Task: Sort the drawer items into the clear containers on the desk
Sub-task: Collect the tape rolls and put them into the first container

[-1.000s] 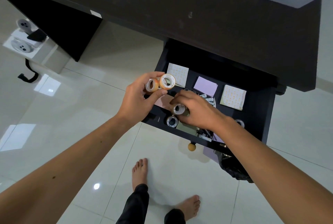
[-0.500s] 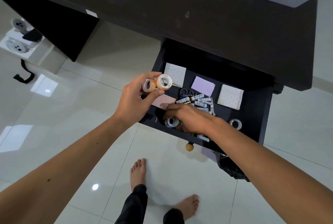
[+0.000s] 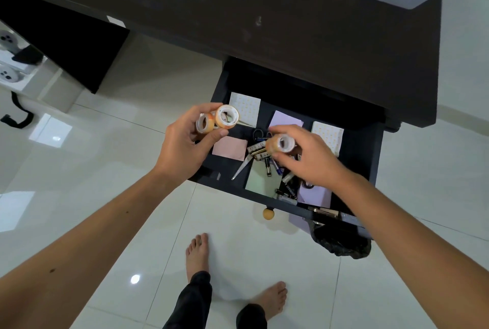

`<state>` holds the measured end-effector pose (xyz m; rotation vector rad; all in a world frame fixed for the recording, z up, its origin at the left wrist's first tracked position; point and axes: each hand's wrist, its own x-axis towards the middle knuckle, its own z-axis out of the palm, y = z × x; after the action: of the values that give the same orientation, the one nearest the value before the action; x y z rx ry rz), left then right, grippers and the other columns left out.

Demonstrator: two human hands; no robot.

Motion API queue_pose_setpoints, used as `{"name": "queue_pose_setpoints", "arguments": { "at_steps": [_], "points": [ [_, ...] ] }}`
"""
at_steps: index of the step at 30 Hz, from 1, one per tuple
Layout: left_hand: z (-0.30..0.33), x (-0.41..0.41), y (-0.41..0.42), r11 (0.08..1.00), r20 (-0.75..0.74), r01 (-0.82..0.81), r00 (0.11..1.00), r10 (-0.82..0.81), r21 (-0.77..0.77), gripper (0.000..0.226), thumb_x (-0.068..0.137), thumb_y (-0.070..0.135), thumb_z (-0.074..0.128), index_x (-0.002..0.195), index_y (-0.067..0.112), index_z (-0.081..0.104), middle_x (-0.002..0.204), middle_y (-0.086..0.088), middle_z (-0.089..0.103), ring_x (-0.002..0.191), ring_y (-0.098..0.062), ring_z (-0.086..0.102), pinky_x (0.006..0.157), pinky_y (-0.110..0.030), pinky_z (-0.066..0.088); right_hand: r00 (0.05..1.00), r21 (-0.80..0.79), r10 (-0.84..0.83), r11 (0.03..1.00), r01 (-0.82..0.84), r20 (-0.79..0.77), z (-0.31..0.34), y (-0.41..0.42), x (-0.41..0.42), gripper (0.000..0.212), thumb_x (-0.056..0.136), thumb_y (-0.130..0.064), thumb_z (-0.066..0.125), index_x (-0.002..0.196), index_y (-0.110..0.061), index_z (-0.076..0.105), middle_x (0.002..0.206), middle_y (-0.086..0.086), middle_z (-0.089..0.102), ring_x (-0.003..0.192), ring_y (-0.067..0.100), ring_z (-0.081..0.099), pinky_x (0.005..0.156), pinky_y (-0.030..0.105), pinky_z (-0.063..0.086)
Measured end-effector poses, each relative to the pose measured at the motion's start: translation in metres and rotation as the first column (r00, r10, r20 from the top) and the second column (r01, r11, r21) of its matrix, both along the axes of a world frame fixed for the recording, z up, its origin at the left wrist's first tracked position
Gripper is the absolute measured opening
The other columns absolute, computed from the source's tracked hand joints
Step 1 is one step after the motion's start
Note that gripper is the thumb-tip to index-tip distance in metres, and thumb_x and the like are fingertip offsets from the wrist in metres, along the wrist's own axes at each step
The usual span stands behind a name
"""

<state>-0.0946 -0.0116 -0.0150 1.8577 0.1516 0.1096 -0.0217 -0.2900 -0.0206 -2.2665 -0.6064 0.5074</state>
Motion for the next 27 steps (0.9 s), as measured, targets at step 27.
{"name": "queue_pose_setpoints", "arguments": {
  "at_steps": [27],
  "points": [
    [-0.002,0.025,-0.012,0.991,-0.076,0.121,0.989,-0.125,-0.058,0.045,0.093,0.011,0.077,0.135,0.023,0.064,0.113,0.003,0.078,0.096,-0.022,0.078,0.095,-0.048,0.063,0.929,-0.084,-0.369,0.925,0.371,0.035,0.019,-0.094,0.001,0.029,0.081,-0.018,0.090,0.106,-0.029,0.079,0.110,-0.011,0.068,0.102,0.004,0.063,0.087,0.010,0.042]
  ]
}}
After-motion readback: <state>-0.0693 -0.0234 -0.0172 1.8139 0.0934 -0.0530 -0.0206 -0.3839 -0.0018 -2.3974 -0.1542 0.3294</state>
